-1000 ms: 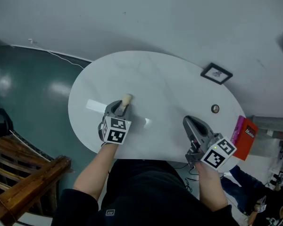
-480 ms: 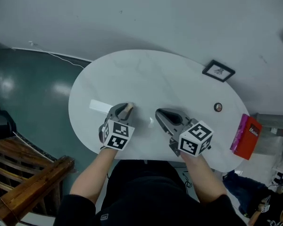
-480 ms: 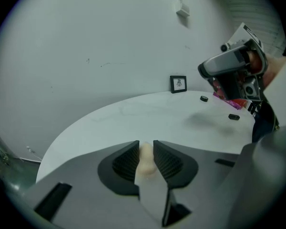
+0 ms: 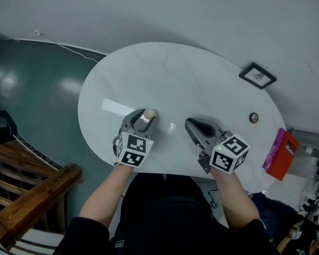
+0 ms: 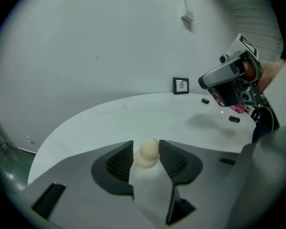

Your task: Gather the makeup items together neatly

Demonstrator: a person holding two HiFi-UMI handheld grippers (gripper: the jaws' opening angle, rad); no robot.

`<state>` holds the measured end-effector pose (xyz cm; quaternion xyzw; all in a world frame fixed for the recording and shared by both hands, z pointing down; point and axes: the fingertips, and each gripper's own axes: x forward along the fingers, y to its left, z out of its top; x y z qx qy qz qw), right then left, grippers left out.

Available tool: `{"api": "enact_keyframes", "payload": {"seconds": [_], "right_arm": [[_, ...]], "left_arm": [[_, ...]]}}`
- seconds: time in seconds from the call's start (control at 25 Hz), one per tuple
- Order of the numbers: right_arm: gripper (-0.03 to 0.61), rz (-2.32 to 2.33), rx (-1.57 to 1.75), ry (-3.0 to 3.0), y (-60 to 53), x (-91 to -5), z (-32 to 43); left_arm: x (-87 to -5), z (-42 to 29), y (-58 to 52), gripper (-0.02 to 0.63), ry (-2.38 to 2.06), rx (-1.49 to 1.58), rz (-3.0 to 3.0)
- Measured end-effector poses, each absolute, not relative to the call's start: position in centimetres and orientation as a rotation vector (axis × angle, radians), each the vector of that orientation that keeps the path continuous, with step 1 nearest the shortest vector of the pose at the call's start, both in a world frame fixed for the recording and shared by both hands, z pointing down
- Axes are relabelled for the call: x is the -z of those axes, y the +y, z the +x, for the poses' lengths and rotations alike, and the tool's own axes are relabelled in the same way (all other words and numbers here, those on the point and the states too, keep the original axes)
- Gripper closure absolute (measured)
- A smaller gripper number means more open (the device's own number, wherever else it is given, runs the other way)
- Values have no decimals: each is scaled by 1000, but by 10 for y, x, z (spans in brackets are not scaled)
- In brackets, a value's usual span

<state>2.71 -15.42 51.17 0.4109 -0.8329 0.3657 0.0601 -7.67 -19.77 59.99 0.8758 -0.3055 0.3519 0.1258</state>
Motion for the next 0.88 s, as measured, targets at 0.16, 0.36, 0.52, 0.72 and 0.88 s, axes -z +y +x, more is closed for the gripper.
{"api": "enact_keyframes", "payload": {"seconds": [0.16, 0.36, 0.52, 0.72, 0.88], "right_arm": [[541, 1266, -1114, -2506, -149, -512, 32], [541, 1268, -1116, -2502, -141, -510, 31], [541, 1290, -1127, -2487, -131, -511, 38], [541, 1334, -1145, -2467, -123, -511, 49], [541, 1367, -1148, -2456, -119, -510, 56]], "left_arm": [[-609, -81, -187, 420, -892, -1003, 2532], [-605, -78, -191, 459, -929, -915, 2539], [-605, -78, -195, 488, -929, -885, 2540], [-598, -72, -198, 495, -908, -859, 2576], [-593, -58, -209, 495, -886, -792, 2595]]}}
